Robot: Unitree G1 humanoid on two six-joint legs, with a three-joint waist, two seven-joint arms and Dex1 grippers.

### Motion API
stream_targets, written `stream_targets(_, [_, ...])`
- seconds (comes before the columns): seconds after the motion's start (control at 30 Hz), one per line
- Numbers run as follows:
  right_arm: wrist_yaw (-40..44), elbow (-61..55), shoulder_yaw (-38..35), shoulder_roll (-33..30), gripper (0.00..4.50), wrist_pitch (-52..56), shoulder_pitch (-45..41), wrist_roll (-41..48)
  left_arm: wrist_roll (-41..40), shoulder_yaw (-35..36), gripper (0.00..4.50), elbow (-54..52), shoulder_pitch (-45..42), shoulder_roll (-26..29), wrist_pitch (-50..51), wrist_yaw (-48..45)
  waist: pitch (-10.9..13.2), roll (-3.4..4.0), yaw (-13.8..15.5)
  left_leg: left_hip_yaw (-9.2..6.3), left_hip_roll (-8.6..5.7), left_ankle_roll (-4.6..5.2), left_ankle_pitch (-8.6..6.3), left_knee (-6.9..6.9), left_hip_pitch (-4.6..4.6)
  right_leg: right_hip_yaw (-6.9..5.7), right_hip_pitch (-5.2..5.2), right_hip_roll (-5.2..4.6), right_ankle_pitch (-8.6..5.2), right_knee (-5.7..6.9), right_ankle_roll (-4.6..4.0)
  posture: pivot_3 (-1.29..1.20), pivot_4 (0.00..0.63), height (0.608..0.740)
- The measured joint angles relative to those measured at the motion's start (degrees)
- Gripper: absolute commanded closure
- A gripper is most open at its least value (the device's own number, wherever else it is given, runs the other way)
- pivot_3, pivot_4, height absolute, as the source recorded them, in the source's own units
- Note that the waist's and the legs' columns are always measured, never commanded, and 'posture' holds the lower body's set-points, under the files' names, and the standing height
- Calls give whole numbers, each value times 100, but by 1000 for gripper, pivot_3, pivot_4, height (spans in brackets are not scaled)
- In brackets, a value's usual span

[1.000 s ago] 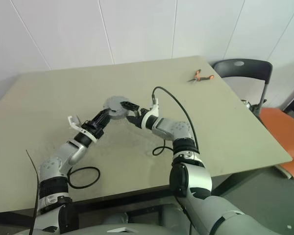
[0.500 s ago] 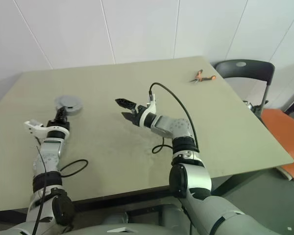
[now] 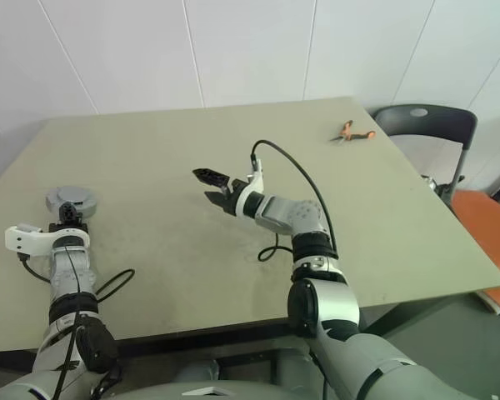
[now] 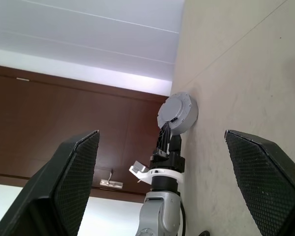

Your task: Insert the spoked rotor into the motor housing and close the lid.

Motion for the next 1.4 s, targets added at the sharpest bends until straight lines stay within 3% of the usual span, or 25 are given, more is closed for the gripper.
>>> stream_targets(0.13, [8, 0, 7, -1, 226, -1, 0, -1, 75, -2, 3141, -6, 0, 11, 26, 19, 0, 0, -2, 0, 0, 0, 0, 1, 0, -1, 0, -1, 0, 1, 0, 0, 0, 740])
stream_targets(0.3, [64, 43, 63, -5, 184, -30, -2, -63, 251, -81, 1538, -775, 342, -273, 362, 838, -1, 0, -25, 4, 0, 0, 0, -1, -1, 4, 0, -4, 1, 1, 0, 0, 0, 740])
stream_targets(0.47, [233, 375, 187, -42, 184, -180, -119, -353, 174, -565, 22, -3245, 1276, -1160, 1462, 2285, -4, 3, -23, 16, -6, 1, -2, -2, -1, 17, -2, -9, 6, 0, 11, 0, 0, 740])
stream_targets(0.57, [432, 436, 364, -119, 184, -326, -282, -620, -109, -877, 22, -4557, 1855, -1543, 2238, 3020, -5, 6, -22, 20, -7, 2, -2, 0, 5, 22, 3, -8, 9, -1, 16, 0, 0, 740])
stream_targets(0.67, [563, 428, 604, -243, 92, -664, -302, -981, -57, -1373, 4, -5009, 2257, -1288, 2801, 2905, -4, 6, 20, 12, -7, 1, -1, 4, 20, 7, 20, 4, 9, 0, 14, 0, 0, 740])
stream_targets(0.83, [799, -173, 1807, -901, 92, -1996, 199, -2454, 1303, -2525, 4, -4829, 1954, 291, 2182, 862, 3, 12, 2, 12, -11, -21, 14, 6, 49, -21, 57, 20, 6, -5, 3, 0, 0, 740])
stream_targets(0.93, [938, -556, 2432, -1147, 92, -2682, 559, -3164, 1862, -2851, 4, -4564, 1666, 796, 1674, 82, 7, 27, -54, 19, -9, -21, 14, -8, 63, -4, 61, 22, 2, -7, -3, 0, 0, 740])
stream_targets(1.03, [1103, -1085, 3132, -1462, 92, -3941, 1013, -4049, 2096, -3028, 4, -4184, 1517, 884, 1213, -716, 10, 30, -89, 25, -3, -21, 14, -15, 57, 10, 45, 20, 8, -6, 9, 0, 0, 740])
stream_targets(1.23, [1042, -1338, 3061, -1370, 92, -4864, 1115, -4276, 2536, -3360, 4, -3509, 1528, 1205, 593, -2027, 12, 28, -96, 24, 4, -21, 15, -10, 59, 20, 43, 18, 9, 1, 7, 0, 0, 740])
stream_targets(1.4, [1009, -1338, 2935, -1336, 92, -4941, 1113, -4277, 2778, -3429, 4, -3299, 1529, 1189, 449, -2280, 13, 25, -28, 23, 4, -20, 14, -7, 58, 21, 45, 15, 10, 0, 8, 0, 0, 740])
